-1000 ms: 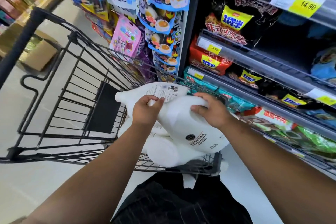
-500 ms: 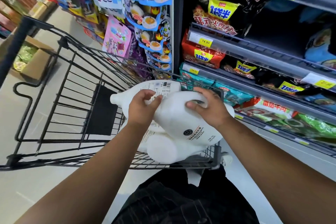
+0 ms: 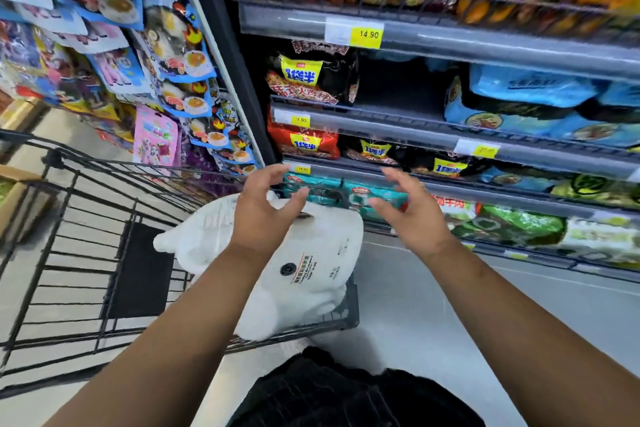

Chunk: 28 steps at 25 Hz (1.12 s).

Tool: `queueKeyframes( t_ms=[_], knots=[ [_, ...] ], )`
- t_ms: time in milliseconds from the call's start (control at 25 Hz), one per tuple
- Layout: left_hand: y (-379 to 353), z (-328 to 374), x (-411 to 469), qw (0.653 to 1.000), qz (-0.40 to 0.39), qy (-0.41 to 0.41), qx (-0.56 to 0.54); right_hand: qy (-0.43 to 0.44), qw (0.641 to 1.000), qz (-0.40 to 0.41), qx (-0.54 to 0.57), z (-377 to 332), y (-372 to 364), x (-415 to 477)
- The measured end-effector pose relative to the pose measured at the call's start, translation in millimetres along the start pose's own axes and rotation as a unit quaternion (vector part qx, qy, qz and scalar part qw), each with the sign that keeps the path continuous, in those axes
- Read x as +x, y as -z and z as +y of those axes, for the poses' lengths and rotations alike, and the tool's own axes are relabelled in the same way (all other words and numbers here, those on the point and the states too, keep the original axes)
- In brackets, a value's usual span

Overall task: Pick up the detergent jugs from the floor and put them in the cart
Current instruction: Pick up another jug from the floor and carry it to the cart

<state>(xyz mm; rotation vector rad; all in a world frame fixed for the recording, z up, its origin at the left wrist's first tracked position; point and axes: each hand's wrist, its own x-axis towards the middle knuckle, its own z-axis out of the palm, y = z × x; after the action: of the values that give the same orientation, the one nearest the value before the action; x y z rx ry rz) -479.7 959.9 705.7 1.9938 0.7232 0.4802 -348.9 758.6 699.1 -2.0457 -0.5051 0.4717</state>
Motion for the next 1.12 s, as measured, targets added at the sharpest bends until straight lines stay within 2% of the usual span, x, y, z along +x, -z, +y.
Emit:
queueKeyframes(
  t_ms=[160,320,560,840,1120],
  knots=[
    [-81,75,-17,0.995,-0.072,-0.060,-0.030,-0.002,0.996,0.070,0.051,28,100,-35],
    [-166,142,-51,0.979,-0.186,-0.049,-0.060,-0.013,0.990,0.133,0.052,70,199,-78],
    [-314,261,-113,0.947,-0.286,-0.081,-0.120,-0.070,0.956,0.265,0.107,145,356,-170],
    [-487,372,-187,0.860,-0.469,-0.152,-0.127,-0.139,0.864,0.466,0.134,222,486,-262],
    [-654,438,-210,0.783,-0.584,-0.137,-0.165,-0.211,0.779,0.576,0.127,295,597,-299]
  ],
)
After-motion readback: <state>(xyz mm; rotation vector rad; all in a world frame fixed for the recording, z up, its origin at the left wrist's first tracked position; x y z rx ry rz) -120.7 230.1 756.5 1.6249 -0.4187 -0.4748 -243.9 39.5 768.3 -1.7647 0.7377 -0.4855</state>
